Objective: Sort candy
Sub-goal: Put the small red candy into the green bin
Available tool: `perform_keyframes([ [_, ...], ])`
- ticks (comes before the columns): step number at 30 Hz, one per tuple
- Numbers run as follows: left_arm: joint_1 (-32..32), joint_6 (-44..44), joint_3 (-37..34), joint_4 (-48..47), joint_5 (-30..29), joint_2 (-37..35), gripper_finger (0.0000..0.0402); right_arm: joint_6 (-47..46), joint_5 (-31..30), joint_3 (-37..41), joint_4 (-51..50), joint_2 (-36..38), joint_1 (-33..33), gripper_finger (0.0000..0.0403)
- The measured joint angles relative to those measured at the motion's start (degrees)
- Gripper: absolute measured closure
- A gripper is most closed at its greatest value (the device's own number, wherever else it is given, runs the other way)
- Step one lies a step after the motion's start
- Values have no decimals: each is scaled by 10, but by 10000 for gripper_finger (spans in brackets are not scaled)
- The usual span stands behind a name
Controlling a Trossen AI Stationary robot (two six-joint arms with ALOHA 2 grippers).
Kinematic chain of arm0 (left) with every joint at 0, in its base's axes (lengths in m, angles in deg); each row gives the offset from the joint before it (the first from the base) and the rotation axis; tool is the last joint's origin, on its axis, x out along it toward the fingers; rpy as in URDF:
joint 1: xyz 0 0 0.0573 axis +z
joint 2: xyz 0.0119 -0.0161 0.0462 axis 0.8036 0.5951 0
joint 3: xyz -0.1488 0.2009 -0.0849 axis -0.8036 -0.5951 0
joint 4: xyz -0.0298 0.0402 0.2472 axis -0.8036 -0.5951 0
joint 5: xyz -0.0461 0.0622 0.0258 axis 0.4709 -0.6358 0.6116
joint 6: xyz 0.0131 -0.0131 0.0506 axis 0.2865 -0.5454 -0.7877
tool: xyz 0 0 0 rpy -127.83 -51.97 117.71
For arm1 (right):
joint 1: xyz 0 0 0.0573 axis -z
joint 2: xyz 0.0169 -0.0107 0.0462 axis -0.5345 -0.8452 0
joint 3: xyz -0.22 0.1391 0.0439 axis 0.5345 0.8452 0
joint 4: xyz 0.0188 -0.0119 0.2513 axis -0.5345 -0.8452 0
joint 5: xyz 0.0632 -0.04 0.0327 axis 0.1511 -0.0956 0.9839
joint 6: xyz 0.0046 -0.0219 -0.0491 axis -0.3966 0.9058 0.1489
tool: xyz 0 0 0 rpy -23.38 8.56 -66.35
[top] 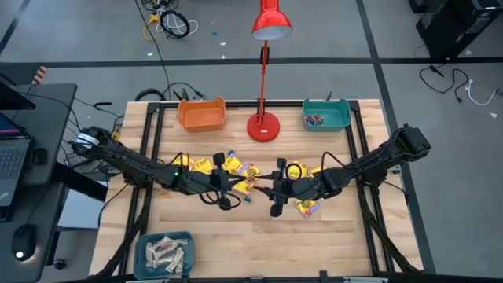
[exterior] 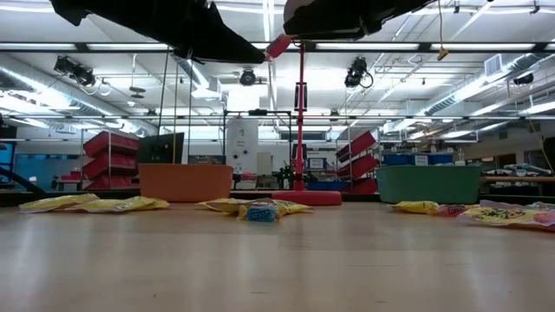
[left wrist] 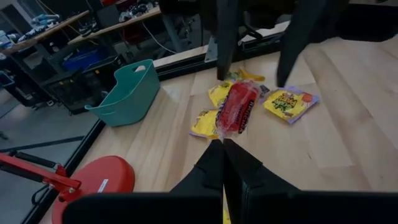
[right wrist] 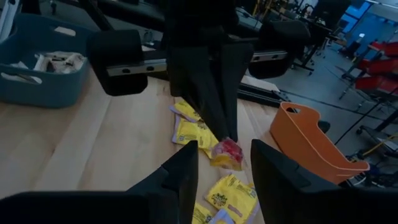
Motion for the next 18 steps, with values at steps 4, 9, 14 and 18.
perform_keyframes([
  [4,0,0,0,4,1,0,401,8,0,0,-3,0,0,289],
  [9,0,0,0,15,14,0,401,12,0,0,-3,0,0,316],
  [14,0,0,0,19,22,0,401,16,0,0,-4,0,0,357],
  [18,0,0,0,16,22,0,401,29,-2,0,-4,0,-4,393],
])
